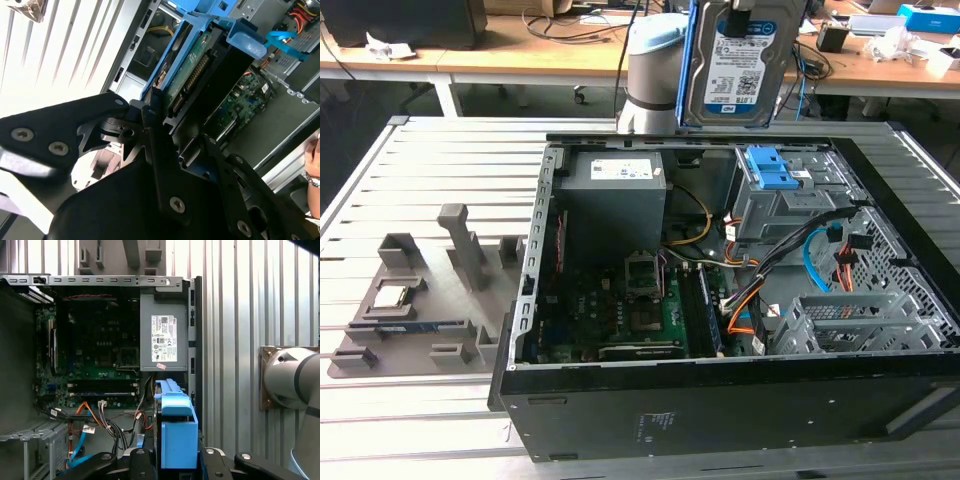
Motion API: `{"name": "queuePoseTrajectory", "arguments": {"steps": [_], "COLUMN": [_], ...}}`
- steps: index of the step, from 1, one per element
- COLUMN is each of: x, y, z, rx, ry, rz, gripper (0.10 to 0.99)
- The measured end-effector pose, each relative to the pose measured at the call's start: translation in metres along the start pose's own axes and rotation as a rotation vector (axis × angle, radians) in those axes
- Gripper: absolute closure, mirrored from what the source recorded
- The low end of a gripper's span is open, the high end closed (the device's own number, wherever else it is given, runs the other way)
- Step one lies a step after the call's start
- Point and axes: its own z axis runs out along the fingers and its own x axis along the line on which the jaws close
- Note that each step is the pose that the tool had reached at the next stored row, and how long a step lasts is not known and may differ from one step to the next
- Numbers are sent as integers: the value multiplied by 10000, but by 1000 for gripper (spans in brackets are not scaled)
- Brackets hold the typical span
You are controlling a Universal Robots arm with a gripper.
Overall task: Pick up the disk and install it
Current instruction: 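Pick up the disk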
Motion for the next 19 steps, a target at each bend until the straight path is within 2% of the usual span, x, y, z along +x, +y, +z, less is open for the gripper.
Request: {"name": "queuePoseTrajectory", "arguments": {"steps": [11, 15, 19], "x": [5, 58, 182], "y": [-26, -27, -27], "z": [-1, -2, -5], "rx": [0, 0, 0], "ry": [0, 0, 0], "rz": [1, 0, -1], "gripper": [722, 722, 722]}}
